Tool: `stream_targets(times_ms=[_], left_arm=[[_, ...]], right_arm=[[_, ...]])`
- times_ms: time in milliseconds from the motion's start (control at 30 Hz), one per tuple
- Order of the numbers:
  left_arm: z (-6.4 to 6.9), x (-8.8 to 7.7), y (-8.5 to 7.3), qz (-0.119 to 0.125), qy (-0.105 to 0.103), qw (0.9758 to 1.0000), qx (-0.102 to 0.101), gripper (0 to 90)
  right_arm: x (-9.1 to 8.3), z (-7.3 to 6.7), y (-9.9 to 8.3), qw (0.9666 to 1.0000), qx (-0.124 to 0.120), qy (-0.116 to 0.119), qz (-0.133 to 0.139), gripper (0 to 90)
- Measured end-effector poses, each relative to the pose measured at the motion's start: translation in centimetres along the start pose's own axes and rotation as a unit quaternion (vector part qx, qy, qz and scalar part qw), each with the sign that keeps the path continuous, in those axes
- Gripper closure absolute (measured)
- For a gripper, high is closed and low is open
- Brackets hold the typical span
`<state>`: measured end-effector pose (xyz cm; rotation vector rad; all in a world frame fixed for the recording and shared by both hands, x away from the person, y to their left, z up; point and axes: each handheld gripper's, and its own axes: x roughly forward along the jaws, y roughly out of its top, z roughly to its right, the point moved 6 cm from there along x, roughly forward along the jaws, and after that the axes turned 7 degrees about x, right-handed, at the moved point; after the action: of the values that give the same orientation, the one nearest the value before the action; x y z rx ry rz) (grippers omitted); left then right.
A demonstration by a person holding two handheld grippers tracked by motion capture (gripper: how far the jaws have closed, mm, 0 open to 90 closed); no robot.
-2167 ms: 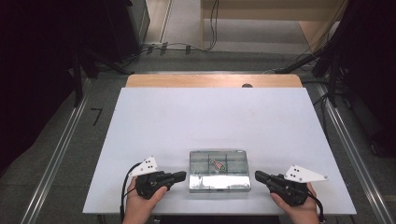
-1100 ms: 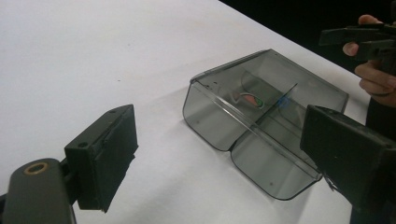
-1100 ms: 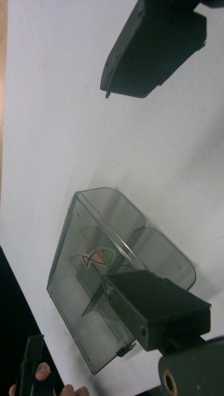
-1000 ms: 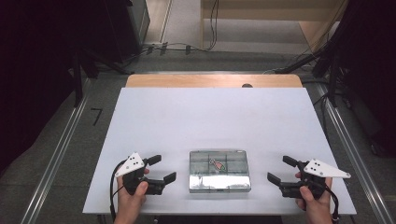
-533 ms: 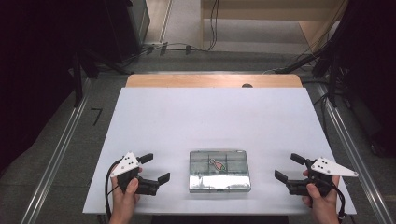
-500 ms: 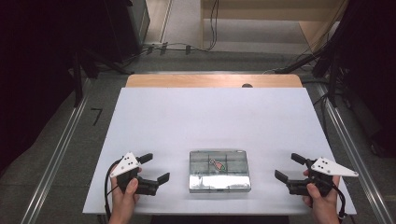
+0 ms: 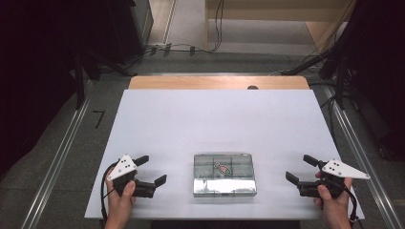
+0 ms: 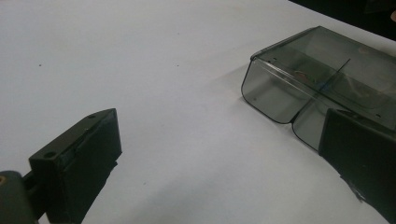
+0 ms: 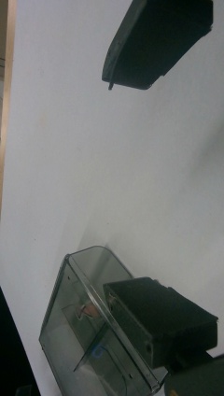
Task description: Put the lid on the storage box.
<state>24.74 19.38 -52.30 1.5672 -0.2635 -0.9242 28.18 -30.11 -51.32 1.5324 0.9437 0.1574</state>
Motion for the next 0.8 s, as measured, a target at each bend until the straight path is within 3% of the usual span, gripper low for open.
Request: stream_targets(times_ms=[800], left_arm=[[-2.0,-1.0,-0.5,0.007,0.009,0.9999,-0.011,0.0]], right_arm=[[-0.2,2.1,0.0,0.9998,0.015,-0.015,0.005,0.0]])
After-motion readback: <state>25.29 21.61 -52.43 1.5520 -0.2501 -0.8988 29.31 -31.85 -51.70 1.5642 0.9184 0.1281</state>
